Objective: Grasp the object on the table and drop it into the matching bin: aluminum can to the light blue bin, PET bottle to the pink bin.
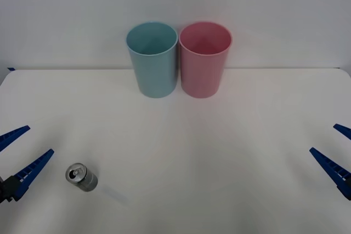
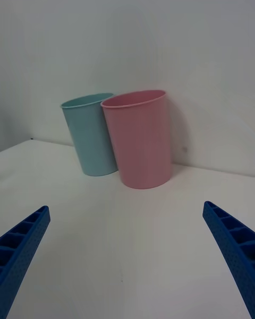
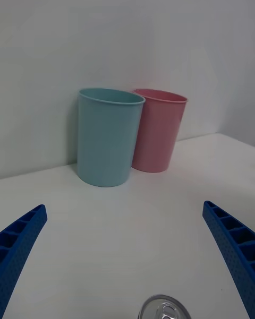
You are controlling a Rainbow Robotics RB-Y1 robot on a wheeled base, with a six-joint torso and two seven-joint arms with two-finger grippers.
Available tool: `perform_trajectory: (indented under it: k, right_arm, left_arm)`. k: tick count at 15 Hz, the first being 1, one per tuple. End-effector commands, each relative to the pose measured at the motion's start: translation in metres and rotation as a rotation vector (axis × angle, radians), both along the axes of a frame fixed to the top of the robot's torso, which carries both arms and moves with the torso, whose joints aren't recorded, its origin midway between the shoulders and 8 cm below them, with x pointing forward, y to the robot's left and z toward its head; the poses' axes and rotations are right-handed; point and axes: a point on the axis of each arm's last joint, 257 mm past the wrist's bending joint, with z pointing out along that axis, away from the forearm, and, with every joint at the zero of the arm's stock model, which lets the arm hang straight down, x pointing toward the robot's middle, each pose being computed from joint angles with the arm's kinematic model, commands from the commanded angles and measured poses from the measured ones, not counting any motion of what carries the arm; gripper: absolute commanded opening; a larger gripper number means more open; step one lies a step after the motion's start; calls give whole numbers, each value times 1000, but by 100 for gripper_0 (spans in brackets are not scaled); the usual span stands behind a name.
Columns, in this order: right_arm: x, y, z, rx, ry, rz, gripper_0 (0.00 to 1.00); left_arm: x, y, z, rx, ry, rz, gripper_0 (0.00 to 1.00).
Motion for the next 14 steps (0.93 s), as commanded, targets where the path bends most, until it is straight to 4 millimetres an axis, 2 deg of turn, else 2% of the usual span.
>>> perform_trajectory:
  k: [1, 8, 14]
  right_arm:
    - [0, 0, 0, 0, 0, 0, 100]
    - [0, 0, 0, 0, 0, 0, 100]
    - [0, 0, 0, 0, 0, 0, 100]
  left_arm:
    - [0, 0, 0, 0, 0, 0, 100]
    - [6, 5, 5, -1, -7, -2, 100]
    - [-5, 34, -8, 51, 38, 19, 100]
